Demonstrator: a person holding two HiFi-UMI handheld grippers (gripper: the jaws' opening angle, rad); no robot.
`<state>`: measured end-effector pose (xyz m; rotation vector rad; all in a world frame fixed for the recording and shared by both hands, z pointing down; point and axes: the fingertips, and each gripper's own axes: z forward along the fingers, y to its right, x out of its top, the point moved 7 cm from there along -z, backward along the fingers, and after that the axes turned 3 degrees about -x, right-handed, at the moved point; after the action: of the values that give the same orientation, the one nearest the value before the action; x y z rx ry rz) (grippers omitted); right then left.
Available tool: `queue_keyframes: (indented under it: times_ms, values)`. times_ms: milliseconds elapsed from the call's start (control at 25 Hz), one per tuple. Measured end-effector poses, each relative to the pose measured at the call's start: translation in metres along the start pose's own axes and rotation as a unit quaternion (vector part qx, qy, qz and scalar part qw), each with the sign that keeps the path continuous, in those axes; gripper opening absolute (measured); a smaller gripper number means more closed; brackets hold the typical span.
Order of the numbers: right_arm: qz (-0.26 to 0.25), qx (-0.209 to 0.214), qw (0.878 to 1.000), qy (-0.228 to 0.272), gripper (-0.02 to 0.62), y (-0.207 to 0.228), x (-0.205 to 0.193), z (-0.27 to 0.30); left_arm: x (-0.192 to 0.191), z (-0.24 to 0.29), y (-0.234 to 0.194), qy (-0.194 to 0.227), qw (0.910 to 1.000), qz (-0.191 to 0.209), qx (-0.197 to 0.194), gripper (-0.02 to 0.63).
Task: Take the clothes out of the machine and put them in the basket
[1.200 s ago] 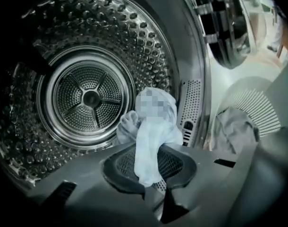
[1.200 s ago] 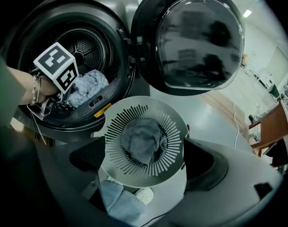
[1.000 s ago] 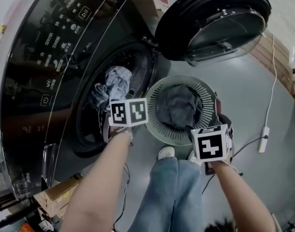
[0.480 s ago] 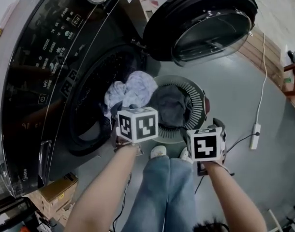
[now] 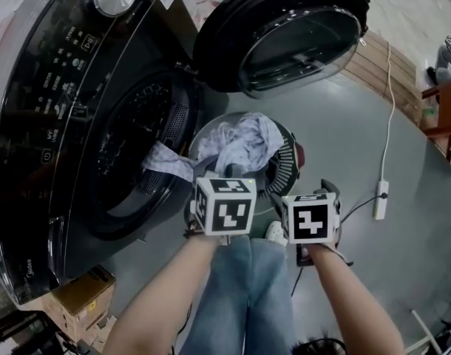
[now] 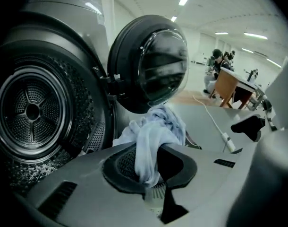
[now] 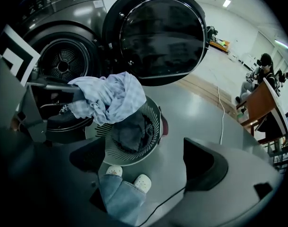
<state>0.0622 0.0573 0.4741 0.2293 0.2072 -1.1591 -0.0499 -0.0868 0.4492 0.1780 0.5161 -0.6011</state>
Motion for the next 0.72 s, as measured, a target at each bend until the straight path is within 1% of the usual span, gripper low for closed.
queue_keyframes:
  times_ms: [200, 280, 320, 360, 400, 440, 560, 640, 720]
  values:
    - [0.016, -0.003, 1.000, 0.002, 0.517, 0.011, -0.006, 0.000, -0.003, 0.007, 0.007, -0.007, 0.9999, 0.002, -0.015, 0.058]
    - [0.022, -0.005, 1.000, -0.002, 0.517, 0.014, -0.011, 0.003, -0.010, 0.016, 0.008, -0.024, 0.9996, 0.009, -0.014, 0.060]
    - [0.024, -0.005, 1.000, -0.004, 0.517, 0.015, -0.013, 0.004, -0.015, 0.022, 0.007, -0.040, 0.9991, 0.013, -0.006, 0.078]
    - [0.025, -0.004, 1.000, -0.004, 0.517, 0.016, -0.014, 0.005, -0.021, 0.028, 0.006, -0.056, 0.9983, 0.015, 0.004, 0.189]
    - [0.024, -0.004, 1.000, -0.002, 0.517, 0.016, -0.015, 0.006, -0.026, 0.032, 0.004, -0.067, 0.9976, 0.013, 0.010, 0.325]
    - [0.023, -0.002, 1.000, -0.002, 0.517, 0.015, -0.016, 0.007, -0.031, 0.034, 0.003, -0.073, 0.9973, 0.005, 0.011, 0.360]
    - [0.028, 0.004, 1.000, -0.013, 0.517, 0.014, -0.024, 0.013, -0.040, 0.035, -0.001, -0.074, 0.9971, -0.017, 0.002, 0.387]
    - [0.016, -0.010, 1.000, -0.013, 0.517, 0.017, -0.025, 0.013, -0.045, 0.036, -0.002, -0.079, 0.9967, -0.016, 0.001, 0.394]
    - [0.011, -0.012, 1.000, -0.013, 0.517, 0.016, -0.025, 0.014, -0.048, 0.037, -0.007, -0.080, 0.9967, -0.015, 0.006, 0.394]
